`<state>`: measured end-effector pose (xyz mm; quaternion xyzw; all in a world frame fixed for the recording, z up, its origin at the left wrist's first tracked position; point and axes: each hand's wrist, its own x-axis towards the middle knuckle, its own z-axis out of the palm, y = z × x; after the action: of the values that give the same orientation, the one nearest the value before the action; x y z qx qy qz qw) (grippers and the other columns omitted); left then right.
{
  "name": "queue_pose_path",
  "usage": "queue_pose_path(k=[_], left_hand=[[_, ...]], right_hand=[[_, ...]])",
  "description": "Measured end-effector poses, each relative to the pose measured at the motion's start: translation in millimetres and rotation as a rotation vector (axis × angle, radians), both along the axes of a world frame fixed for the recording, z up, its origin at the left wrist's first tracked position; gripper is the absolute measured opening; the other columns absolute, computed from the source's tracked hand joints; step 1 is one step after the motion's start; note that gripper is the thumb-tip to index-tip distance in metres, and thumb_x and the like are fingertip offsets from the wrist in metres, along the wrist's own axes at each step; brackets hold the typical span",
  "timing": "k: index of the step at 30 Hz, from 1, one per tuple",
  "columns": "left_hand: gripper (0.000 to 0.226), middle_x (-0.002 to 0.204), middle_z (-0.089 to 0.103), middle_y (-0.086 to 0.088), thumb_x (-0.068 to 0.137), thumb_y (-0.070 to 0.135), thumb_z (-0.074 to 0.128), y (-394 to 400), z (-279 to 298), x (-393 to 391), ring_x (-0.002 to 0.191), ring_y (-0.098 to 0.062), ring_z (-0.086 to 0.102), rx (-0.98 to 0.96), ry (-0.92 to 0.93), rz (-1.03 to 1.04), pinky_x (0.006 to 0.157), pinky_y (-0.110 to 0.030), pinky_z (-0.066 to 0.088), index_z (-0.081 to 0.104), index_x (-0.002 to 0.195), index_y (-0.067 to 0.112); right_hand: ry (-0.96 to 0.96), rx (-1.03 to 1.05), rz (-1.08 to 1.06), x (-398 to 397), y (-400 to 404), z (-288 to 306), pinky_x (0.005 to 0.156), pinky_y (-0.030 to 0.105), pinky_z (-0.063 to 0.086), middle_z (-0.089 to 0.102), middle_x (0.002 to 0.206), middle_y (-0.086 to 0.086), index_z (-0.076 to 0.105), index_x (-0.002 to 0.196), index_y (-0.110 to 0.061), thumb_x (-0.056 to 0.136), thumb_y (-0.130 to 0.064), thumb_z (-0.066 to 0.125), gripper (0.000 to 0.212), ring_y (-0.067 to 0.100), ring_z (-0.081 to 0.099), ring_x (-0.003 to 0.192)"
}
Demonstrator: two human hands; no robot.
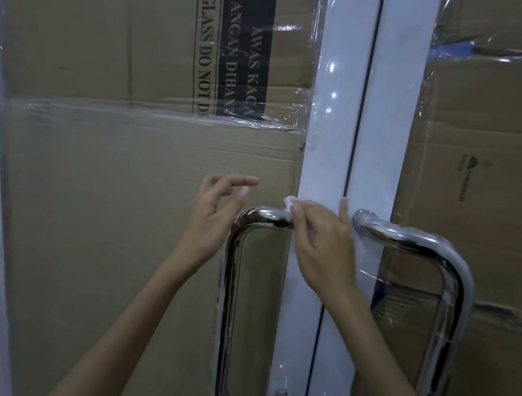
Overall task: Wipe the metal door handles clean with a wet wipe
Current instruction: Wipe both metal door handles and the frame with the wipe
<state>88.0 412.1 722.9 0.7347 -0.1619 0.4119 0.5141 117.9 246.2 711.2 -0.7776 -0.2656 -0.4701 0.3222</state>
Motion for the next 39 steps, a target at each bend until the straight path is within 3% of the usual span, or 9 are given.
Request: queue_pose_path(k=[3, 6, 8, 14, 19, 25, 33, 37, 39], left_hand=[[0.020, 0.120, 0.058, 0.002, 0.096, 0.022, 0.050, 2, 17, 0, 0.107, -0.007, 0.057, 0.007, 0.011, -0.113, 0.090, -0.015, 0.043, 0.065, 0.104, 0.033], [0.022, 0.122, 0.059, -0.002, 0.097, 0.020, 0.049, 0, 33, -3, 0.105, -0.013, 0.061, 0.003, 0.033, -0.226, 0.078, -0.012, 0.048, 0.064, 0.109, 0.030], [0.021, 0.120, 0.061, -0.002, 0.095, 0.024, 0.053, -7, 38, -2, 0.102, -0.015, 0.064, 0.056, 0.007, -0.217, 0.079, -0.018, 0.053, 0.064, 0.112, 0.032], [0.029, 0.094, 0.069, 0.008, 0.080, 0.021, 0.074, -21, 35, 3, 0.087, -0.006, 0.069, 0.170, 0.065, -0.202, 0.079, -0.023, 0.057, 0.068, 0.107, 0.029], [0.024, 0.094, 0.073, -0.009, 0.075, 0.004, 0.075, -4, 38, 14, 0.082, -0.016, 0.068, 0.121, 0.174, -0.298, 0.083, -0.035, 0.056, 0.071, 0.094, 0.018], [0.018, 0.096, 0.072, 0.004, 0.087, 0.034, 0.064, 27, 48, 24, 0.091, -0.012, 0.065, 0.523, 0.343, -0.328, 0.090, -0.032, 0.049, 0.070, 0.104, 0.038], [0.055, 0.116, 0.067, -0.002, 0.094, 0.058, 0.031, -6, 62, 26, 0.099, -0.011, 0.061, 0.760, 0.635, -0.301, 0.093, -0.027, 0.044, 0.066, 0.115, 0.020], [0.031, 0.099, 0.069, 0.001, 0.093, 0.046, 0.048, 15, 41, 28, 0.082, 0.009, 0.064, 0.702, 0.305, -0.245, 0.075, -0.018, 0.045, 0.069, 0.108, 0.029], [0.030, 0.120, 0.062, 0.019, 0.091, 0.038, 0.053, 22, 10, 28, 0.104, 0.010, 0.059, 0.649, -0.091, -0.149, 0.096, -0.012, 0.037, 0.066, 0.116, 0.028]], right_hand=[[0.069, 0.009, 0.132, -17, 12, 7, 0.115, 0.020, -0.014, 0.072, 0.102, 0.001, 0.068, 0.107, -0.014, 0.099, -0.048, 0.020, 0.060, 0.003, 0.057, 0.109], [0.354, 0.122, 0.360, -26, 1, 16, 0.107, 0.022, -0.025, 0.052, 0.131, 0.001, 0.047, 0.128, -0.040, 0.077, -0.074, -0.001, 0.078, -0.033, -0.017, 0.121], [0.470, 0.146, 0.444, -24, -6, 20, 0.106, 0.027, -0.030, 0.035, 0.139, -0.014, 0.034, 0.129, -0.054, 0.057, -0.090, -0.006, 0.090, -0.032, -0.029, 0.115], [0.659, 0.087, 0.518, -15, -12, 27, 0.115, 0.053, -0.014, 0.055, 0.129, -0.028, 0.058, 0.118, -0.053, 0.057, -0.094, -0.007, 0.098, -0.003, 0.029, 0.138], [0.617, 0.255, 0.530, -23, -15, 36, 0.104, 0.022, 0.034, 0.067, 0.116, -0.012, 0.066, 0.108, -0.029, 0.058, -0.092, 0.006, 0.100, -0.003, 0.056, 0.113], [0.583, 0.337, 0.471, -21, -14, 36, 0.108, 0.031, 0.035, 0.063, 0.120, -0.004, 0.061, 0.111, -0.021, 0.075, -0.069, 0.014, 0.076, 0.005, 0.060, 0.112], [0.520, 0.346, 0.417, -20, -8, 29, 0.079, 0.003, 0.041, 0.070, 0.103, -0.010, 0.067, 0.099, -0.024, 0.082, -0.062, 0.015, 0.067, -0.005, 0.061, 0.100], [0.482, 0.368, 0.416, -15, -11, 21, 0.101, 0.020, 0.036, 0.067, 0.113, -0.013, 0.069, 0.095, -0.028, 0.091, -0.063, 0.014, 0.066, -0.001, 0.057, 0.113], [0.461, 0.369, 0.406, -11, -11, 14, 0.114, 0.037, 0.027, 0.065, 0.119, -0.015, 0.071, 0.091, -0.031, 0.091, -0.064, 0.015, 0.065, 0.002, 0.053, 0.120]])
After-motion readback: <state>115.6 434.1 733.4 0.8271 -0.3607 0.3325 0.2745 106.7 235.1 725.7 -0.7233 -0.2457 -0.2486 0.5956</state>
